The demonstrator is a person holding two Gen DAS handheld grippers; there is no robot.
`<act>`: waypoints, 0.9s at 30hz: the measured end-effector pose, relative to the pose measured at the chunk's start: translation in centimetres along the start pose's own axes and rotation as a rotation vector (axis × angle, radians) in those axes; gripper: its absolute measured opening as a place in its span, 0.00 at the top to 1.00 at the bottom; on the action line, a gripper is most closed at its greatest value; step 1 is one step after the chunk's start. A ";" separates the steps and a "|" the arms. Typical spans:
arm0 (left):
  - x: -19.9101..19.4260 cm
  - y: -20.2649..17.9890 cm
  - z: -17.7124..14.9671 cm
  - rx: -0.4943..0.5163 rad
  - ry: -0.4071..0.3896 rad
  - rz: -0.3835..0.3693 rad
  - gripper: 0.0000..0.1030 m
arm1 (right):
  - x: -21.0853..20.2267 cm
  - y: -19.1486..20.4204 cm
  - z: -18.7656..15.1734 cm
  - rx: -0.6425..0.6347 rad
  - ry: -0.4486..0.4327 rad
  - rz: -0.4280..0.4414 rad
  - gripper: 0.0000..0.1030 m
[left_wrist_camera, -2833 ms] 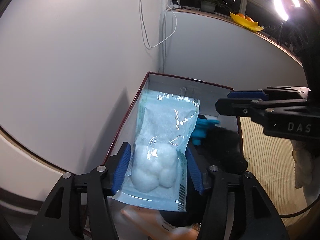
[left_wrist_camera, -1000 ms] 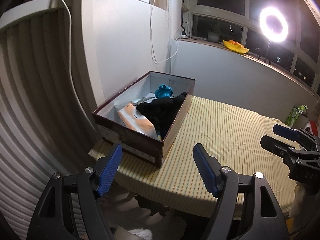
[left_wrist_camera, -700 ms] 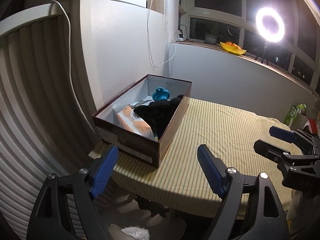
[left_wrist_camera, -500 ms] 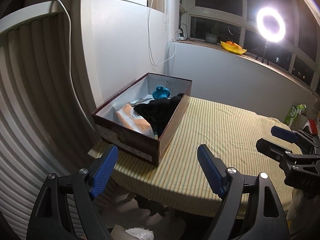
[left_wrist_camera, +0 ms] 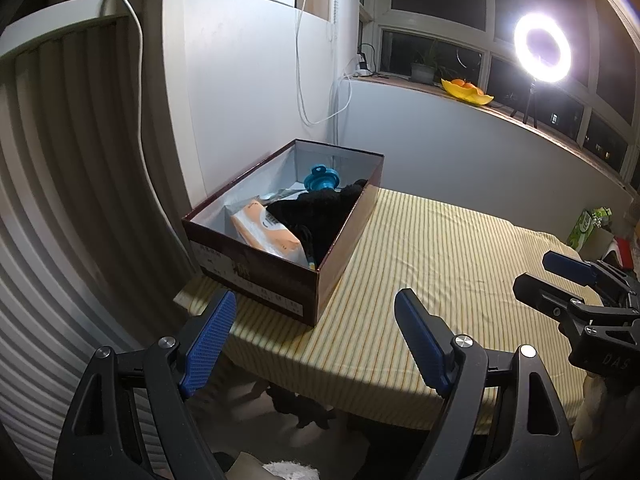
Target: Organize soft objects
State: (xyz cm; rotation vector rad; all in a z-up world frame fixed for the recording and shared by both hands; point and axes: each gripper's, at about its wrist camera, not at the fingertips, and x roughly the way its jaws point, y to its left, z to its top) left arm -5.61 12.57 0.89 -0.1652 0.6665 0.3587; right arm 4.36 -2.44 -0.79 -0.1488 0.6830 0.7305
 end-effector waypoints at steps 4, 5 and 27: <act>0.1 0.1 -0.1 -0.006 0.007 -0.004 0.21 | 0.0 -0.2 -0.1 0.002 0.000 -0.004 0.29; 0.1 0.1 -0.1 -0.007 0.008 -0.004 0.21 | 0.1 -0.2 -0.1 0.002 0.001 -0.003 0.29; 0.6 -0.4 -0.5 -0.013 0.032 -0.018 0.21 | 0.4 -0.7 -0.6 0.010 0.012 -0.011 0.29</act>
